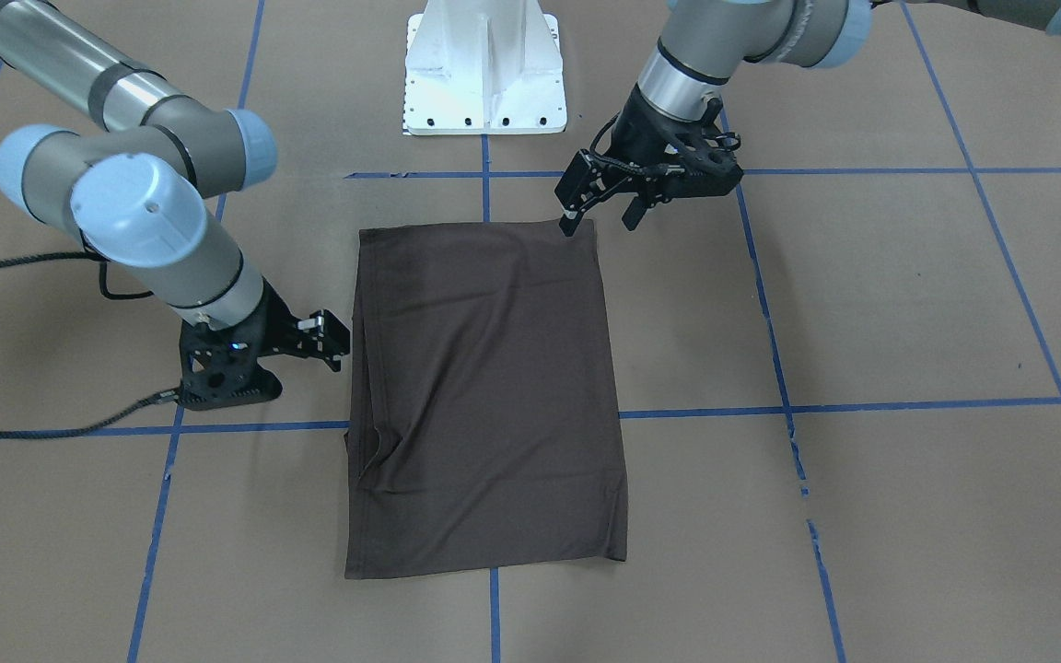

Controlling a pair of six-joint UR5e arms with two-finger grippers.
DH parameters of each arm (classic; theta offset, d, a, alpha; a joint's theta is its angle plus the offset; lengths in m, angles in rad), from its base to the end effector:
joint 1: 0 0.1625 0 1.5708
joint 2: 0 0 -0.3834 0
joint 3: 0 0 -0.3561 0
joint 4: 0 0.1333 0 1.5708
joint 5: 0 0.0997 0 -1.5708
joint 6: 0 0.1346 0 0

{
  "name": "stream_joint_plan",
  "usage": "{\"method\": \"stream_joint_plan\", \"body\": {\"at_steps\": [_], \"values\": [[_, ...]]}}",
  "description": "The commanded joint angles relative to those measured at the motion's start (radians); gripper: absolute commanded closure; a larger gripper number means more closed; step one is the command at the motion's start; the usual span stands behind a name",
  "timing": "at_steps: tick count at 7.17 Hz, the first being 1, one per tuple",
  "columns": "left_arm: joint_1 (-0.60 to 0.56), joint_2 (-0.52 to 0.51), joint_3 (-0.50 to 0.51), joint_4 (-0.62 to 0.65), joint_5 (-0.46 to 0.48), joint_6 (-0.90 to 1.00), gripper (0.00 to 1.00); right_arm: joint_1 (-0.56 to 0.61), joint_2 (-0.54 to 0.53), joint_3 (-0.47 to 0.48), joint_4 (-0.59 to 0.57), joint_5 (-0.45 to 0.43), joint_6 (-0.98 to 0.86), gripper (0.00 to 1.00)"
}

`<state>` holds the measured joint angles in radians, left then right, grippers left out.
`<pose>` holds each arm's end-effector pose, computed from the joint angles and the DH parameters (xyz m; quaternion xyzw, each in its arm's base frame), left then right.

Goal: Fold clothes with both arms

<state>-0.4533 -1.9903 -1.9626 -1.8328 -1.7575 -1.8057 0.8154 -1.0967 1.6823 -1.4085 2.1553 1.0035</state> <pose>0.4606 -0.3449 0.2299 -0.0242 0.5147 -0.2438 0.8216 -0.3829 -0.4927 0.3213 0.0164 -0.4405 0.0059 0.8976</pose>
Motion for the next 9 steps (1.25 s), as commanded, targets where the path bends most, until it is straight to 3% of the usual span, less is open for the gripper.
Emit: {"method": "stream_joint_plan", "body": {"at_steps": [1, 3, 9], "values": [[0.109, 0.016, 0.024, 0.007, 0.078, -0.124, 0.11, -0.024, -0.046, 0.068, 0.006, -0.002, 0.055, 0.00], [0.137, 0.016, 0.103, 0.004, 0.127, -0.124, 0.13, -0.028, -0.035, 0.063, 0.006, -0.005, 0.058, 0.00], [0.151, 0.015, 0.134, 0.007, 0.127, -0.130, 0.25, -0.029, -0.035, 0.071, 0.006, -0.006, 0.060, 0.00]]}}
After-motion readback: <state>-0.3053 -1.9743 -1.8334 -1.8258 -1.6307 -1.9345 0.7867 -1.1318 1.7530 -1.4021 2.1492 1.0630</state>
